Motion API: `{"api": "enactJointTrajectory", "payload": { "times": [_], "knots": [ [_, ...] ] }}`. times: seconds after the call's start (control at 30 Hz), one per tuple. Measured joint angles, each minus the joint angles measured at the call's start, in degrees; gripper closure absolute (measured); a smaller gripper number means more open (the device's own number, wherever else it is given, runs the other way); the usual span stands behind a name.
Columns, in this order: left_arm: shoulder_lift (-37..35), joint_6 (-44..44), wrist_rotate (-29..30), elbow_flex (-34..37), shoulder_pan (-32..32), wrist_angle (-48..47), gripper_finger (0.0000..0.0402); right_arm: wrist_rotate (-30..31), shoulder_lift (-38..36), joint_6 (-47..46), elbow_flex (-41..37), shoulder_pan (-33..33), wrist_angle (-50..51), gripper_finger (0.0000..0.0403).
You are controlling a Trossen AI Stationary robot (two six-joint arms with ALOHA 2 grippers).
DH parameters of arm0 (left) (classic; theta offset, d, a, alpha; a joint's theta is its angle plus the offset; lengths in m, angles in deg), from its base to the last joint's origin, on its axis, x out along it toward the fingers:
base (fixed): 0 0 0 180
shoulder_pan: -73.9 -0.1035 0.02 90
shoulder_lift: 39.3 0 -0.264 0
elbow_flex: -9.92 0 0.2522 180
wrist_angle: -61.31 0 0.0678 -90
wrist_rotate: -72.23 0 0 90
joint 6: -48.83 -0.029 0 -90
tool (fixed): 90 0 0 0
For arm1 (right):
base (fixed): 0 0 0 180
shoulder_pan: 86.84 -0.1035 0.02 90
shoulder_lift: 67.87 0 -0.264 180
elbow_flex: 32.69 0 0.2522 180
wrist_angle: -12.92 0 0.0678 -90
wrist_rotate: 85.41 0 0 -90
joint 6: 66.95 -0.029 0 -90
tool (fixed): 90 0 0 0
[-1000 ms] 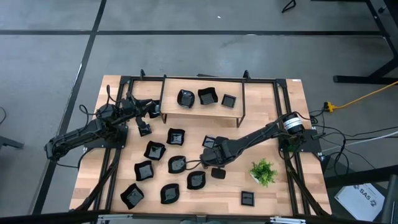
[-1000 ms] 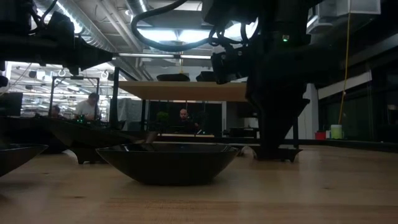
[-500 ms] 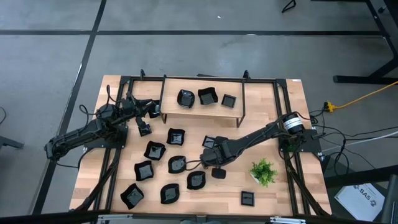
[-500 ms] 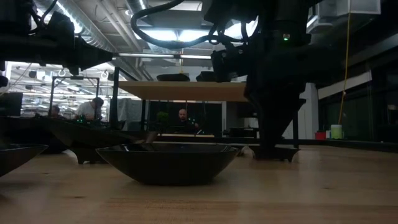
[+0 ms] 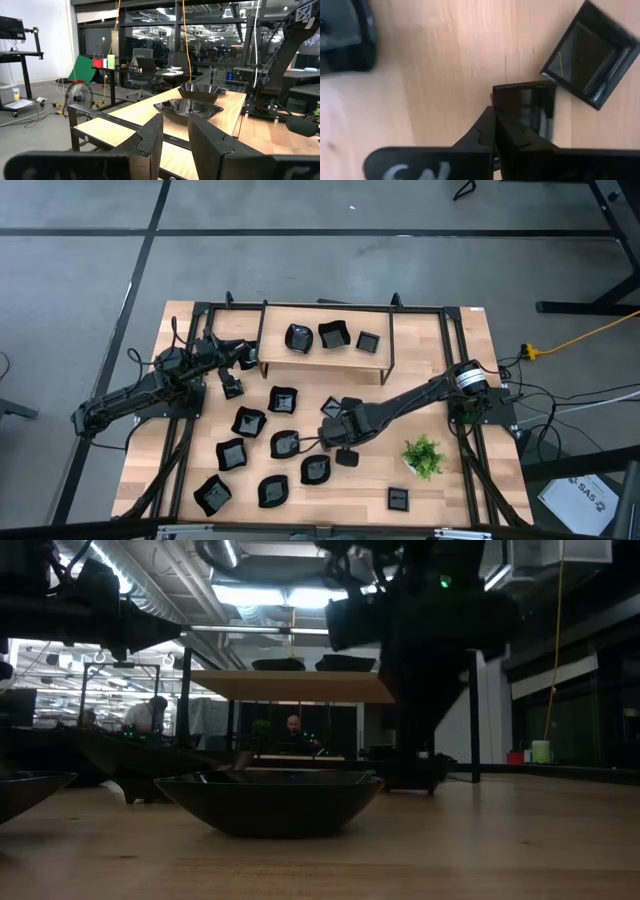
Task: Pick & Place Mini shaped plates
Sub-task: Stack the square plate on top of the square plate on the shelf
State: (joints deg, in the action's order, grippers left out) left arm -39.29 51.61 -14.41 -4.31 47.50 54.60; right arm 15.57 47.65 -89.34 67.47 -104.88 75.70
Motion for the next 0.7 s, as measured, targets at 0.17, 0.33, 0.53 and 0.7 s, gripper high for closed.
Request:
{"api": "enactJointTrajectory", "payload": {
  "times": [0.17, 0.33, 0.53, 0.7],
  "knots": [
    [0.0, 0.0, 0.0, 0.0, 0.0, 0.0, 0.0315, -0.2, 0.0, -1.3, 4.3, 0.0, 1.8, 0.0401],
    [0.0, 0.0, 0.0, 0.0, 0.0, 0.0, 0.0315, -0.1, 0.0, -2.0, 9.7, 0.0, 5.2, 0.0401],
    [0.0, 0.0, 0.0, 0.0, 0.0, 0.0, 0.0315, -0.1, 0.0, -1.2, 16.2, 0.3, 10.6, 0.0401],
    [0.0, 0.0, 0.0, 0.0, 0.0, 0.0, 0.0315, 0.0, 0.0, -1.0, 22.8, 0.6, 16.7, 0.0402]
  ]
}}
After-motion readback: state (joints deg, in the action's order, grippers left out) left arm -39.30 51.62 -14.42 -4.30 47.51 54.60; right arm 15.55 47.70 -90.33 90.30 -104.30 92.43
